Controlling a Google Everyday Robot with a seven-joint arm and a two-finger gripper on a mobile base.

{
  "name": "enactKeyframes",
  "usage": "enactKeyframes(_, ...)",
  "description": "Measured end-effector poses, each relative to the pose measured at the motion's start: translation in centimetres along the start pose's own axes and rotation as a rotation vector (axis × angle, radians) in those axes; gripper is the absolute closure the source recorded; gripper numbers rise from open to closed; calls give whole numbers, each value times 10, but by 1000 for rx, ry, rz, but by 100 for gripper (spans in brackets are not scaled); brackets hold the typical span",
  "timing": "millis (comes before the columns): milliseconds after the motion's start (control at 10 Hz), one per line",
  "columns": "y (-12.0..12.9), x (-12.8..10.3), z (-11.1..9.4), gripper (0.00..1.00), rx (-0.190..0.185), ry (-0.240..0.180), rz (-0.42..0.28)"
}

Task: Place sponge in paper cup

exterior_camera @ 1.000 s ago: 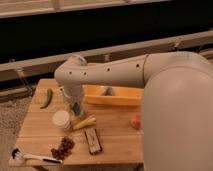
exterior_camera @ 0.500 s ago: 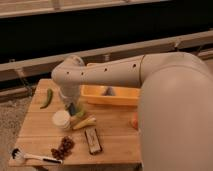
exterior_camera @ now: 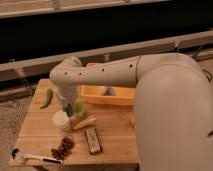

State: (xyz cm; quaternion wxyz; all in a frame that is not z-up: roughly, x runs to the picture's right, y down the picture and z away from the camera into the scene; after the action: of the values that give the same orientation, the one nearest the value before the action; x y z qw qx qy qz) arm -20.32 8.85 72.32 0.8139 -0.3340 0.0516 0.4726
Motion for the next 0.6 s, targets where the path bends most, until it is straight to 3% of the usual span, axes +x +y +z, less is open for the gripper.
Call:
enactKeyframes(400, 15, -5, 10, 100, -37, -5, -36)
enactKeyframes(600, 19, -7, 16, 89, -55, -21, -46)
